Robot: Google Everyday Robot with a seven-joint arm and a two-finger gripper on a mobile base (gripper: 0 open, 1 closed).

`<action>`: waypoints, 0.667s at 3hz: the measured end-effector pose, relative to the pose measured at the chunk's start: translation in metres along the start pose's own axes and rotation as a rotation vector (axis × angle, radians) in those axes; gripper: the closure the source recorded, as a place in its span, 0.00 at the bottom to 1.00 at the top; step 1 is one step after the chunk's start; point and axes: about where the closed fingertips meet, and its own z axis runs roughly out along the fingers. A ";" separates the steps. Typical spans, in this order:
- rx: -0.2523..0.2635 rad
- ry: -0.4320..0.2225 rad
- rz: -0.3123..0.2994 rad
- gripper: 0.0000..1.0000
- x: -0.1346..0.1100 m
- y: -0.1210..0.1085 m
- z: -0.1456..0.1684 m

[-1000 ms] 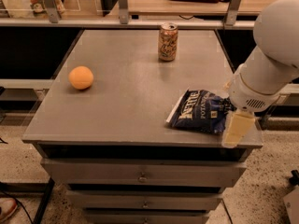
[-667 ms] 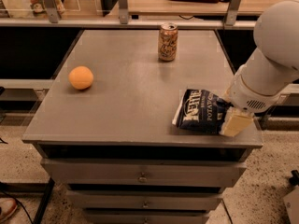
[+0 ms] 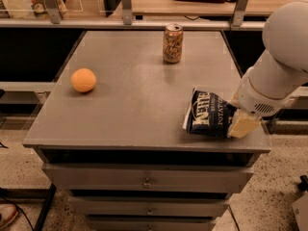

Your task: Move blue chip bag near orange can

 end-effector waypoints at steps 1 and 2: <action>-0.001 0.001 -0.001 1.00 0.000 0.000 0.000; 0.012 -0.005 -0.002 1.00 -0.002 -0.003 -0.005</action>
Offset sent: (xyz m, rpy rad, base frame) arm 0.0077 0.0011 0.0201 0.0092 -0.0431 0.0003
